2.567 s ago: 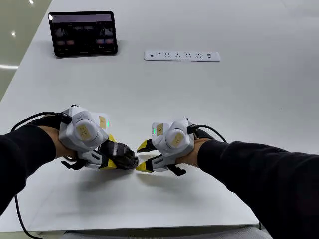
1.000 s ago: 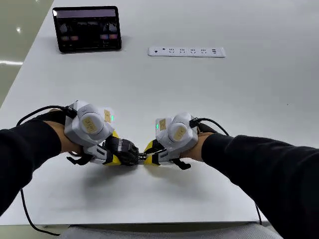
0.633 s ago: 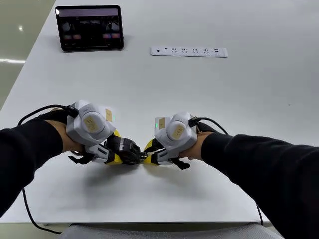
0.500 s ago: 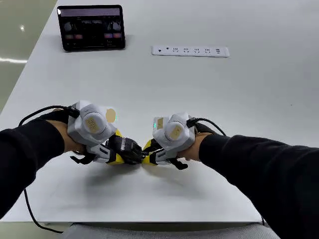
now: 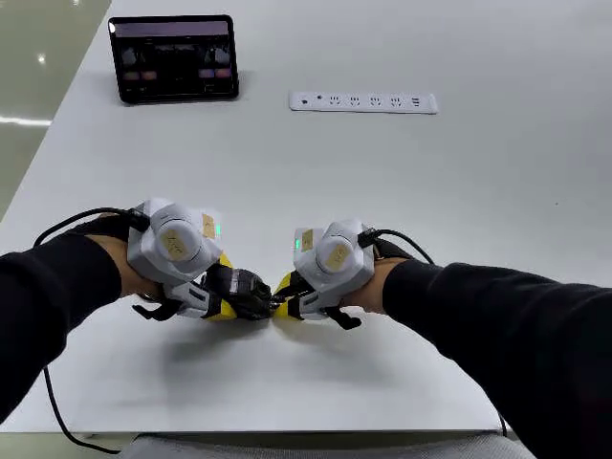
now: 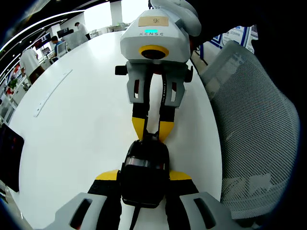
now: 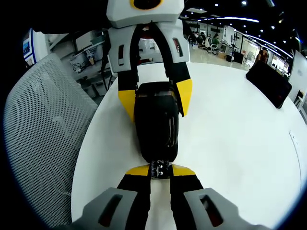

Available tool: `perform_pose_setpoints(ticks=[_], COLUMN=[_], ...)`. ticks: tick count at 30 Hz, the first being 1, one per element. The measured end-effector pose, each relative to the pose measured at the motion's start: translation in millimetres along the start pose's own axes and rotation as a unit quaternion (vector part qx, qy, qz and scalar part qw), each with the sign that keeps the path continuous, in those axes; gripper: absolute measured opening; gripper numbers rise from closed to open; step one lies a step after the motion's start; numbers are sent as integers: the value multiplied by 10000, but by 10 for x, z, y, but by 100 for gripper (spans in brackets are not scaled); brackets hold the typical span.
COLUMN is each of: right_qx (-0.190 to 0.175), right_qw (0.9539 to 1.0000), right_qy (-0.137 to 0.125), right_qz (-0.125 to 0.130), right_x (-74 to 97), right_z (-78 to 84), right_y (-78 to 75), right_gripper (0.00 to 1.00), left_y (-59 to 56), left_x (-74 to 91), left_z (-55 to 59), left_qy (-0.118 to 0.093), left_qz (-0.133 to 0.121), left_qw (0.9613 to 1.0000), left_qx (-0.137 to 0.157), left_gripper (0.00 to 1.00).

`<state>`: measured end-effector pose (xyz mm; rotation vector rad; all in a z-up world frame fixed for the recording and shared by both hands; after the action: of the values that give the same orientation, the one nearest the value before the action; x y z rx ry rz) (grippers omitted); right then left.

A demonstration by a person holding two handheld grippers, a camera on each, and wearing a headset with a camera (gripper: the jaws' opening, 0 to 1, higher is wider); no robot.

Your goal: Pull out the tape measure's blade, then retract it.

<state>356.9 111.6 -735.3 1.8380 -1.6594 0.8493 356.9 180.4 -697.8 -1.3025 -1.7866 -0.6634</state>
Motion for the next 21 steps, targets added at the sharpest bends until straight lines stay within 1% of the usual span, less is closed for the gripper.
perform_pose_setpoints(ticks=[9,21], right_qx=[-9,-38], right_qw=[10000,9999], right_qy=[65,128], right_qz=[-19,-6], right_x=[72,131], right_z=[85,155], right_y=[-9,-1], right_gripper=[10,10], left_y=[6,7], left_x=[1,-3], left_z=[2,10], left_qy=[-17,-14], left_qz=[-3,2], left_qw=[10000,10000], left_qx=[47,72], left_gripper=[31,31])
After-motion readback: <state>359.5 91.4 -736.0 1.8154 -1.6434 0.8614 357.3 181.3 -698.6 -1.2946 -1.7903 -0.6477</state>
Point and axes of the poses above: the centre of the closed fingertips' face, and the gripper's own axes: x roughly backward along the fingers, y roughly to its left, z roughly out of its underside, the point moved 3 cm from there along x, roughly backward along the fingers, and after that the axes turned 7 degrees about x, right-handed, at the moved point
